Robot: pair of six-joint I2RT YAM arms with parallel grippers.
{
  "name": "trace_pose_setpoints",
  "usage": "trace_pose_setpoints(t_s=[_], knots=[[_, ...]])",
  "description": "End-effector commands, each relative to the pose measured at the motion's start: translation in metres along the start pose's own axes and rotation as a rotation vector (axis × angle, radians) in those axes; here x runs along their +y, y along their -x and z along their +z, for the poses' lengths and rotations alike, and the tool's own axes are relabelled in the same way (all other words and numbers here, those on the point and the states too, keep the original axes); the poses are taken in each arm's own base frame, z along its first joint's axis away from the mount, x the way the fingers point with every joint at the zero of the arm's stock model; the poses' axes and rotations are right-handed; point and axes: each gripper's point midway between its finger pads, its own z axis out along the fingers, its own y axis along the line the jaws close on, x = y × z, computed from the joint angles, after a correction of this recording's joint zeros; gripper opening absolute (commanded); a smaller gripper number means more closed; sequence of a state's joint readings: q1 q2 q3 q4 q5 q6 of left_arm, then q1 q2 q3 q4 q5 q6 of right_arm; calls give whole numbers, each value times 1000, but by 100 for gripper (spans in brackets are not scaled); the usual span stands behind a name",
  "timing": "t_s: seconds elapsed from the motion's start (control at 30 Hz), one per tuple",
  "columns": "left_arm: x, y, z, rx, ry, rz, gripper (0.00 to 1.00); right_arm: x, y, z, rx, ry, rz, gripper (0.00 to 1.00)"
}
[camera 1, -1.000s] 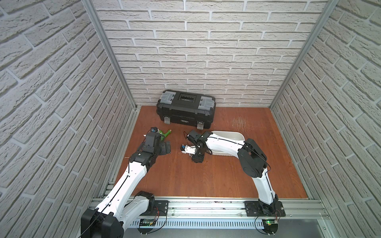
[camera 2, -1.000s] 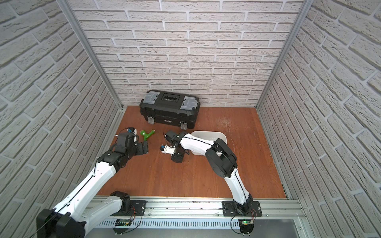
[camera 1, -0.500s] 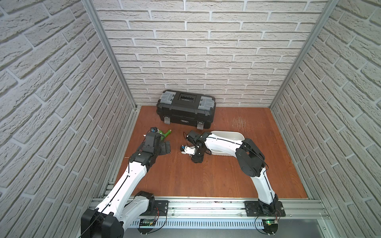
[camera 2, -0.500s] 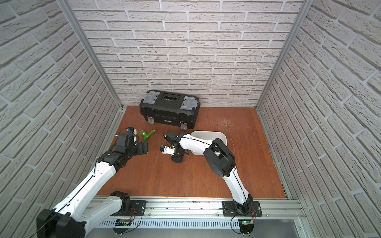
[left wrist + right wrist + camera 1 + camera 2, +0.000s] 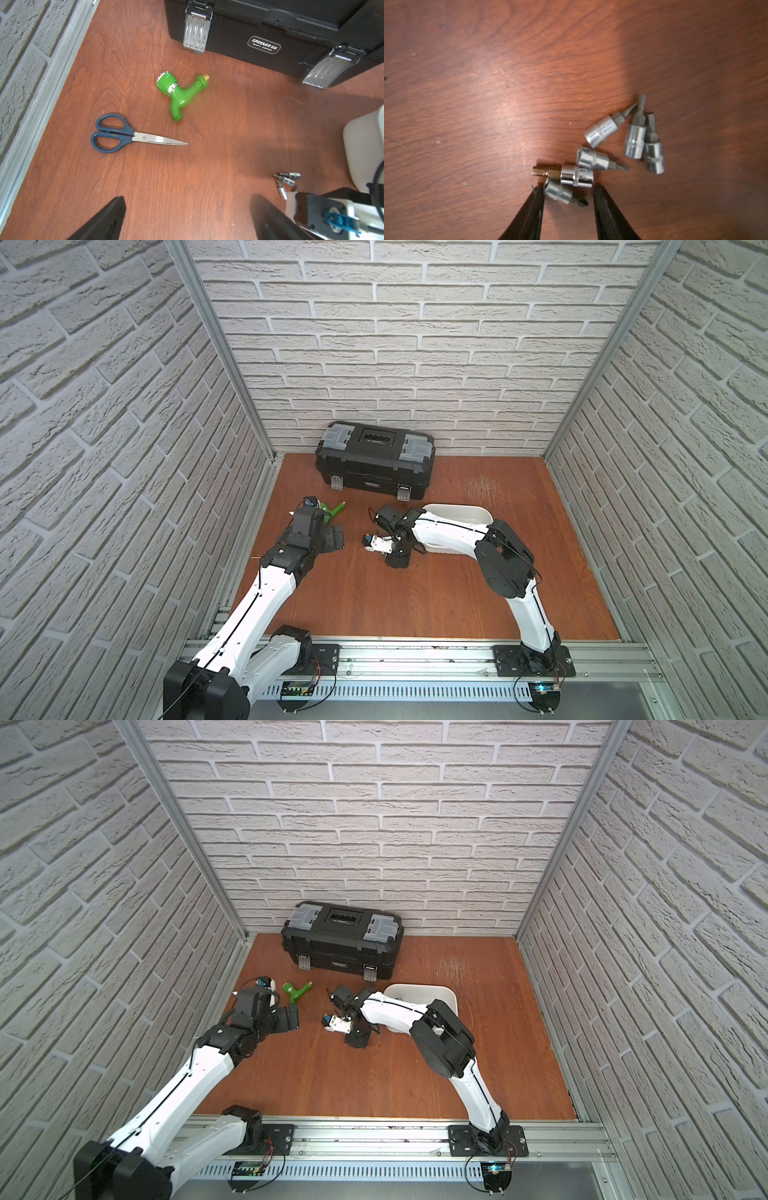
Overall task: Put the bit on the desktop into the storage box
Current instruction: Pick up the screwdriver bit from the center of the board.
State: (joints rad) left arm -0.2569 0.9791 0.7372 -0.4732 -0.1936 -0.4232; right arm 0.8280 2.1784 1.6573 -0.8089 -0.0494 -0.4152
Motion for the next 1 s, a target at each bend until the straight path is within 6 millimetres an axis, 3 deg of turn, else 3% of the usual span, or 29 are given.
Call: trace_pose_setpoints(t_s=[0.0, 0.27, 0.53, 0.97], knots=[[2, -4, 2, 12, 4, -13, 98, 20, -7, 1, 23, 41, -9, 42], [1, -4, 4, 17, 4, -13, 98, 27, -12, 0, 27, 36, -12, 35], [1, -4, 4, 17, 2, -15, 98, 28, -15, -2, 25, 25, -7, 21], [0, -4, 6, 23, -1, -13, 98, 31, -22, -22, -14, 4, 7, 4]])
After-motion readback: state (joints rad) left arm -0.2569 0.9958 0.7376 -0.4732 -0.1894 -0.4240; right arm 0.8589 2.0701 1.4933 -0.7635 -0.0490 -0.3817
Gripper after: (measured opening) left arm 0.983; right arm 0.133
